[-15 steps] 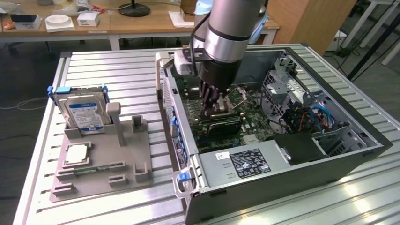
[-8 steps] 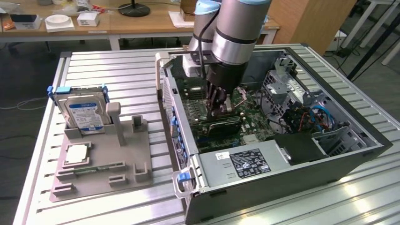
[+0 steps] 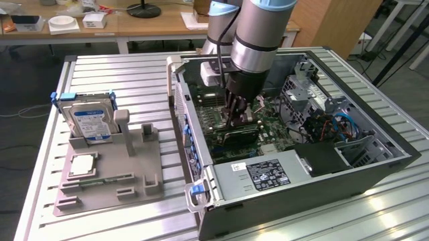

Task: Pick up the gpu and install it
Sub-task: 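Press down on the gpu until it lock into place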

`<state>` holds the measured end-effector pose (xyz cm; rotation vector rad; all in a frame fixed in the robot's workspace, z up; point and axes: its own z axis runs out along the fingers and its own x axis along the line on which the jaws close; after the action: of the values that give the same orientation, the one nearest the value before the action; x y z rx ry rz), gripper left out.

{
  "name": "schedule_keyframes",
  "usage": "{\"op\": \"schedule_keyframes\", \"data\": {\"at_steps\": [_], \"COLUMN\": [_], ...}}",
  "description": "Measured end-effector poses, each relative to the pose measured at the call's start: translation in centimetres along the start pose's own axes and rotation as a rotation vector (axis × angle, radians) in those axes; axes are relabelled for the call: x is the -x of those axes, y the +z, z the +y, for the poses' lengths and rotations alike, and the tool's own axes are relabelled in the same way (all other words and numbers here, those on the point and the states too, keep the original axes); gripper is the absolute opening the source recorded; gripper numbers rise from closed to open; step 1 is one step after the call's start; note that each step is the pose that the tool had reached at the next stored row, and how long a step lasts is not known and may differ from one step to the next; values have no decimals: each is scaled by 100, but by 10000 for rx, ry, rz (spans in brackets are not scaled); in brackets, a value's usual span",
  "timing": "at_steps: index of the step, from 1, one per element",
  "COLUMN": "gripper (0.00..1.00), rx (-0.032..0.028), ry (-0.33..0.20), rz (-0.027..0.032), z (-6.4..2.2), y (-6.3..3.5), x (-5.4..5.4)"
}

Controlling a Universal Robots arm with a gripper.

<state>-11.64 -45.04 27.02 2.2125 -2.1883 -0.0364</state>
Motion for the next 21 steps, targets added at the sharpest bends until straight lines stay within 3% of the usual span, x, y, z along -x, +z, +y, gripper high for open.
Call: {"op": "schedule_keyframes", "data": {"at_steps": [5, 15, 21], "gripper": [11, 11, 11], "rx": [3, 4, -78], "ry": [0, 1, 1], "rz": [5, 10, 22], "z": [-47, -61, -64], "y": [-1, 11, 78], "x": [-2, -39, -40]}}
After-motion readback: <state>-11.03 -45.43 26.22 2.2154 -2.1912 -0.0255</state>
